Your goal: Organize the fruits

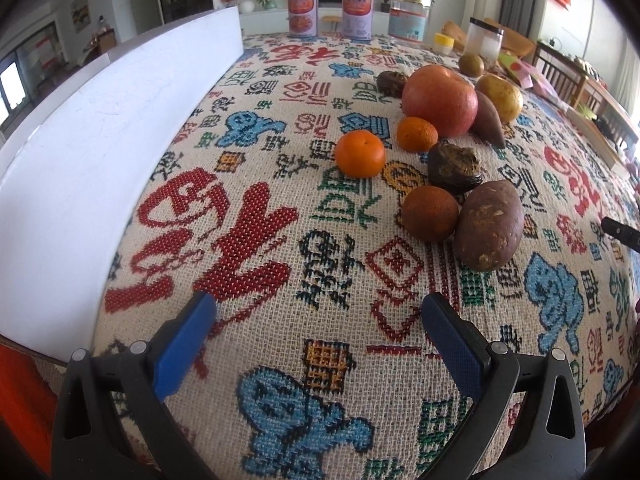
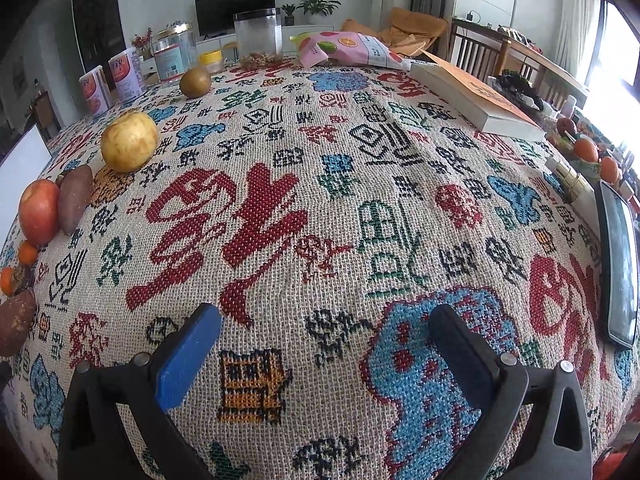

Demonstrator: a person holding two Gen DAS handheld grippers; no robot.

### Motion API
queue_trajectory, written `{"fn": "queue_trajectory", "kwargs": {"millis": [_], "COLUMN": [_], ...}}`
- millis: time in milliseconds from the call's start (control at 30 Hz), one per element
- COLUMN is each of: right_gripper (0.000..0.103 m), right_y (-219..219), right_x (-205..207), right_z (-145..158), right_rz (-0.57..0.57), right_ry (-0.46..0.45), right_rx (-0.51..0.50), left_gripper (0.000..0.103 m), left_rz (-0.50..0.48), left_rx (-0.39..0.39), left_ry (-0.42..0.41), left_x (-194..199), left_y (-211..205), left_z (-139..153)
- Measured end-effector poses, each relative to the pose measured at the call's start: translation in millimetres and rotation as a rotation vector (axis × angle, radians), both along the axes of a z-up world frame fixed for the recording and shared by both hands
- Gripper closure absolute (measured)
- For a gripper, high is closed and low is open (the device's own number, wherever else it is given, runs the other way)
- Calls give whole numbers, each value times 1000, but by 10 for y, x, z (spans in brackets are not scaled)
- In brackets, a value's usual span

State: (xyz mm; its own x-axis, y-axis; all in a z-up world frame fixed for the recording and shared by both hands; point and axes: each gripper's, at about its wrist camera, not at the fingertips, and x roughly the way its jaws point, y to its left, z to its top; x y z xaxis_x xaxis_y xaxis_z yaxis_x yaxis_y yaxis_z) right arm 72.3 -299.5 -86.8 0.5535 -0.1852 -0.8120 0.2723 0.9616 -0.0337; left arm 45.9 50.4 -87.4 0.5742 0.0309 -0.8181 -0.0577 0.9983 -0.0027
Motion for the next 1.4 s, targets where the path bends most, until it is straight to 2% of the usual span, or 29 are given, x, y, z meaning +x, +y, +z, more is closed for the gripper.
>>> {"fn": "queue_trajectory", "kwargs": {"millis": [733, 1400], "right_gripper": [0, 0], "right_y": [1, -1], "right_x": [-7, -11], "right_z": [-1, -2], "right_rz": [1, 3], "right_ry": [-1, -2], "right_rx": [0, 1], "left_gripper": [1, 0], "left_rz": [-9, -18], "left_rx": [0, 2], "left_ry": [5, -46], "left_x": [8, -60], "left_y": [-4, 1], "left_z": [-4, -11]}}
